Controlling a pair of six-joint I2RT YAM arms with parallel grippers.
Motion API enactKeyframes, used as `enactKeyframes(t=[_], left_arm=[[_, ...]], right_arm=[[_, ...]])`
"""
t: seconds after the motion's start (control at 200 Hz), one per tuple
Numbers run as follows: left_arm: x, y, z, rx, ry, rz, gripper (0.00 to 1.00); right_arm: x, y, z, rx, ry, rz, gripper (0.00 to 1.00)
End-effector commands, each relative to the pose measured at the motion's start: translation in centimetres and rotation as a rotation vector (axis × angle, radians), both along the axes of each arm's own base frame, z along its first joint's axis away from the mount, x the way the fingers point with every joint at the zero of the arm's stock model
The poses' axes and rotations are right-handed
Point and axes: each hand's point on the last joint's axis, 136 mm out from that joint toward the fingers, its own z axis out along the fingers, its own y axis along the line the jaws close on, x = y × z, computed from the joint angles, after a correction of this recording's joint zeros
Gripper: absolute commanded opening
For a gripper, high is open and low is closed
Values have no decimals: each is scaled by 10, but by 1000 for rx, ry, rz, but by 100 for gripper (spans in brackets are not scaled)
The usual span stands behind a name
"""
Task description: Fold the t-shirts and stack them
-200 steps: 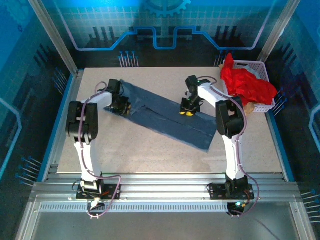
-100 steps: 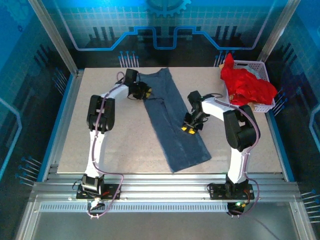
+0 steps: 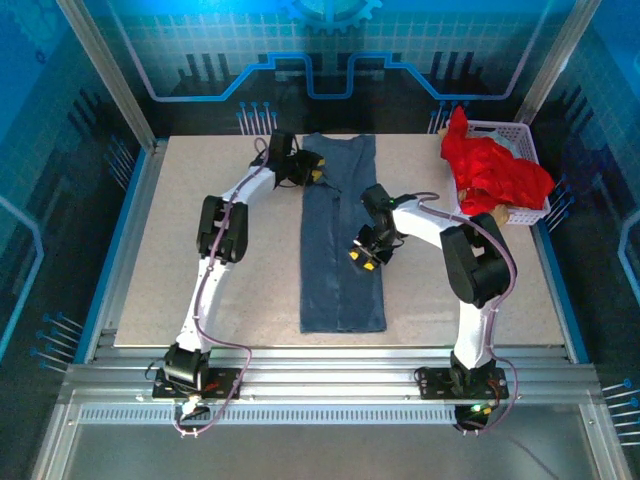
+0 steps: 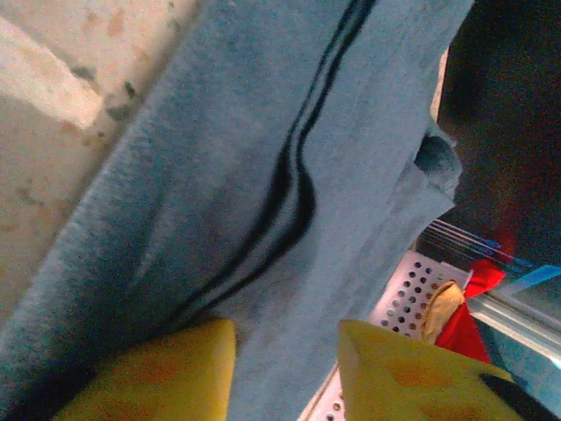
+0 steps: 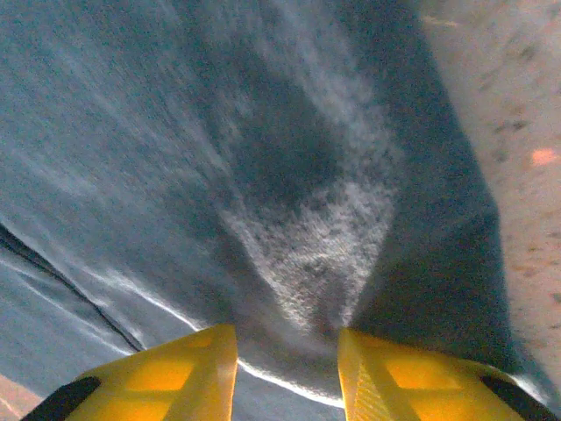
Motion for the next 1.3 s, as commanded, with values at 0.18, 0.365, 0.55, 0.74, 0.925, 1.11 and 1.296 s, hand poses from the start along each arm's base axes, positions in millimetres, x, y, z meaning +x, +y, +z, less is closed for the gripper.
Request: enactKeyframes(t=[0.18, 0.365, 0.55, 0.74, 0.925, 1.11, 1.296], left_arm=[[-81, 37, 124, 176, -69, -6, 56], [-230, 40, 87, 219, 175, -207, 49], [-402, 36, 40, 222, 390, -486, 42], [-500, 12, 4, 212, 471, -639, 46], [-507, 1, -15, 253, 465, -642, 45], [-499, -9, -22, 266, 446, -652, 43], [-498, -14, -30, 281, 456, -669, 37]], right_arm=[[3, -27, 95, -98, -292, 92, 46], [-55, -42, 91, -31, -291, 180, 46], [-133, -47, 65, 82, -187, 250, 48], [-179, -43, 34, 148, -81, 290, 49], [-190, -43, 16, 138, -46, 299, 49], [-190, -44, 10, 132, -48, 282, 48], [-185, -39, 4, 136, -40, 282, 47]])
